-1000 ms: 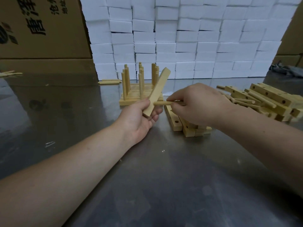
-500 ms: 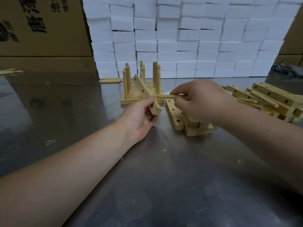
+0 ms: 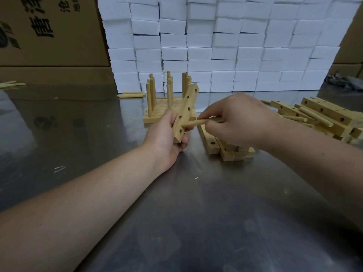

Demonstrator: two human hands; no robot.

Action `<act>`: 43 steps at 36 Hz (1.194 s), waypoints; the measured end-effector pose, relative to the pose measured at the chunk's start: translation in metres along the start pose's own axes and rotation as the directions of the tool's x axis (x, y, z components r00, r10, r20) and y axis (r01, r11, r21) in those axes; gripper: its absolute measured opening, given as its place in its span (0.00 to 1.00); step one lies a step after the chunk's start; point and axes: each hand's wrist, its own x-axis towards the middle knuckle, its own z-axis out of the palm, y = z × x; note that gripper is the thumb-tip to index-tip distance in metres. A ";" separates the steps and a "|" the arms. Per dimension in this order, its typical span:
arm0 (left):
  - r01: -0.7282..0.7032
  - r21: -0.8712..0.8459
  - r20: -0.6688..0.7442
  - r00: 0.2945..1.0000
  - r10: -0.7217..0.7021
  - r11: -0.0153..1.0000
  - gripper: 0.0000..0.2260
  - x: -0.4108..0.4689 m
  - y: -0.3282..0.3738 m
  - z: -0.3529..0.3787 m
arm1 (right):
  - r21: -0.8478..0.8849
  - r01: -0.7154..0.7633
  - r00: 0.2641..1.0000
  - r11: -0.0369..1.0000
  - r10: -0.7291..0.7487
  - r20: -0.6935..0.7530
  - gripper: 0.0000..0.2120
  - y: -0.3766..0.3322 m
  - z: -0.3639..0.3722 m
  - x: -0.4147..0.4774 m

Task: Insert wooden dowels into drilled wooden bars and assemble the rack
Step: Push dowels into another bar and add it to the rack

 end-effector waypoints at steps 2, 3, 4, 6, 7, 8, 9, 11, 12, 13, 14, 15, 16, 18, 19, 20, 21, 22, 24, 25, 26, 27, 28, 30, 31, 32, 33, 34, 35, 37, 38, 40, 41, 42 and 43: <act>0.000 -0.009 -0.014 1.000 0.000 1.000 0.16 -0.001 0.000 0.000 | -0.016 0.000 1.000 1.000 0.000 0.012 0.14 0.000 0.000 0.000; 0.001 -0.017 -0.020 1.000 -0.002 1.000 0.15 -0.001 0.000 0.000 | -0.017 0.006 1.000 1.000 -0.006 0.016 0.14 -0.001 0.001 0.000; 0.003 -0.023 -0.025 1.000 -0.004 1.000 0.13 -0.001 0.000 -0.001 | -0.016 0.019 1.000 1.000 -0.019 0.017 0.14 -0.001 0.003 -0.001; 0.004 -0.033 -0.030 1.000 -0.005 0.999 0.11 0.000 0.000 -0.001 | -0.027 0.048 0.999 0.998 -0.048 0.013 0.14 -0.001 0.005 -0.001; 0.003 -0.039 -0.032 0.999 -0.005 0.999 0.11 0.000 0.000 -0.001 | -0.035 0.060 0.998 0.998 -0.060 0.010 0.13 -0.001 0.007 -0.001; 0.003 -0.048 -0.032 0.999 -0.005 0.999 0.11 0.000 0.000 -0.001 | -0.047 0.069 0.998 0.997 -0.069 0.008 0.13 -0.001 0.007 -0.001; 0.004 -0.058 -0.032 0.999 -0.006 0.998 0.11 0.000 0.000 -0.001 | -0.070 0.079 0.997 0.994 -0.079 0.008 0.12 -0.001 0.008 -0.001; 0.007 -0.075 -0.028 1.000 -0.009 0.997 0.11 0.000 0.001 -0.001 | -0.140 0.126 0.992 0.982 -0.126 0.011 0.14 -0.002 0.010 -0.002; 0.007 -0.080 -0.025 1.000 -0.009 0.997 0.11 0.000 0.001 -0.001 | -0.160 0.156 0.988 0.975 -0.156 0.012 0.15 -0.002 0.012 -0.003; 0.009 -0.083 -0.022 1.000 -0.010 0.997 0.11 0.000 0.001 -0.002 | -0.165 0.176 0.984 0.970 -0.177 0.007 0.15 -0.002 0.013 -0.003; 0.010 -0.085 -0.021 1.000 -0.011 0.996 0.11 0.000 0.001 -0.002 | -0.167 0.188 0.981 0.968 -0.191 -0.003 0.15 -0.002 0.015 -0.003; 0.011 -0.089 -0.021 1.000 -0.013 0.996 0.10 0.000 0.001 -0.002 | -0.172 0.197 0.979 0.965 -0.202 -0.013 0.15 -0.001 0.016 -0.003; 0.012 -0.091 -0.021 1.000 -0.014 0.996 0.10 -0.001 0.001 -0.002 | -0.178 0.202 0.978 0.963 -0.209 -0.017 0.15 -0.001 0.017 -0.004; 0.010 -0.085 -0.021 1.000 -0.012 0.996 0.10 -0.001 0.001 -0.002 | -0.185 0.202 0.978 0.962 -0.208 -0.013 0.15 -0.001 0.020 -0.004; 0.006 -0.075 -0.022 1.000 -0.008 0.997 0.10 -0.002 0.001 -0.002 | -0.185 0.200 0.978 0.962 -0.206 -0.014 0.15 -0.001 0.021 -0.003; 0.001 -0.063 -0.023 1.000 -0.002 0.998 0.10 -0.002 0.001 -0.001 | -0.186 0.200 0.978 0.962 -0.206 -0.018 0.16 0.000 0.022 -0.003; -0.004 -0.053 -0.022 1.000 0.003 0.999 0.10 -0.002 0.000 -0.001 | -0.189 0.201 0.978 0.961 -0.209 -0.023 0.17 0.000 0.023 -0.003; -0.007 -0.046 -0.020 1.000 0.006 0.999 0.10 -0.003 0.000 -0.001 | -0.191 0.205 0.976 0.960 -0.214 -0.029 0.18 -0.001 0.023 -0.003; -0.011 -0.032 -0.017 1.000 0.010 0.999 0.10 -0.003 0.001 0.000 | -0.192 0.220 0.972 0.956 -0.231 -0.036 0.21 -0.001 0.023 -0.004; -0.013 -0.023 -0.015 1.000 0.012 1.000 0.10 -0.003 0.001 0.000 | -0.192 0.230 0.970 0.954 -0.241 -0.038 0.21 -0.001 0.023 -0.004; -0.016 -0.014 -0.012 1.000 0.015 1.000 0.11 -0.004 0.001 0.000 | -0.194 0.239 0.967 0.951 -0.251 -0.040 0.21 -0.001 0.024 -0.004; -0.019 -0.004 -0.006 1.000 0.019 1.000 0.11 -0.004 0.001 0.000 | -0.199 0.247 0.965 0.948 -0.260 -0.044 0.21 -0.001 0.023 -0.005; -0.021 0.008 0.000 1.000 0.021 1.000 0.11 -0.004 0.001 0.000 | -0.205 0.251 0.963 0.946 -0.265 -0.045 0.19 0.000 0.023 -0.004; -0.024 0.034 0.009 1.000 0.024 0.999 0.10 -0.004 0.000 0.000 | -0.206 0.258 0.961 0.944 -0.272 -0.042 0.17 0.001 0.023 -0.004; -0.026 0.045 0.011 1.000 0.025 0.999 0.10 -0.004 0.000 0.001 | -0.200 0.262 0.961 0.944 -0.275 -0.040 0.17 0.001 0.022 -0.004; -0.028 0.053 0.010 1.000 0.027 0.998 0.10 -0.004 -0.001 0.001 | -0.191 0.265 0.960 0.945 -0.277 -0.036 0.18 0.002 0.022 -0.004; -0.031 0.060 0.010 0.999 0.031 0.998 0.10 -0.004 -0.001 0.001 | -0.183 0.269 0.960 0.946 -0.279 -0.031 0.18 0.002 0.021 -0.004; -0.034 0.066 0.011 0.999 0.033 0.997 0.10 -0.004 -0.001 0.001 | -0.181 0.273 0.959 0.945 -0.281 -0.025 0.19 0.003 0.021 -0.004; -0.037 0.073 0.012 0.999 0.037 0.997 0.10 -0.004 -0.001 0.001 | -0.186 0.276 0.958 0.943 -0.285 -0.022 0.19 0.003 0.021 -0.004; -0.047 0.082 0.006 0.999 0.047 0.996 0.10 -0.005 -0.001 0.001 | -0.214 0.282 0.956 0.935 -0.294 -0.022 0.20 0.004 0.023 -0.004; -0.051 0.080 0.000 0.999 0.052 0.995 0.10 -0.004 -0.002 0.002 | -0.227 0.285 0.954 0.931 -0.297 -0.023 0.20 0.004 0.023 -0.003; -0.058 0.079 -0.010 0.998 0.059 0.995 0.10 -0.004 -0.002 0.002 | -0.233 0.279 0.956 0.932 -0.293 -0.026 0.20 0.004 0.024 -0.003; -0.063 0.080 -0.015 0.998 0.064 0.995 0.10 -0.004 -0.003 0.003 | -0.231 0.271 0.958 0.934 -0.285 -0.026 0.20 0.005 0.024 -0.003; -0.068 0.081 -0.021 0.997 0.070 0.994 0.10 -0.004 -0.003 0.003 | -0.229 0.264 0.961 0.937 -0.277 -0.025 0.20 0.005 0.024 -0.003; -0.072 0.079 -0.027 0.997 0.074 0.994 0.10 -0.004 -0.004 0.003 | -0.228 0.259 0.962 0.938 -0.272 -0.024 0.20 0.005 0.024 -0.003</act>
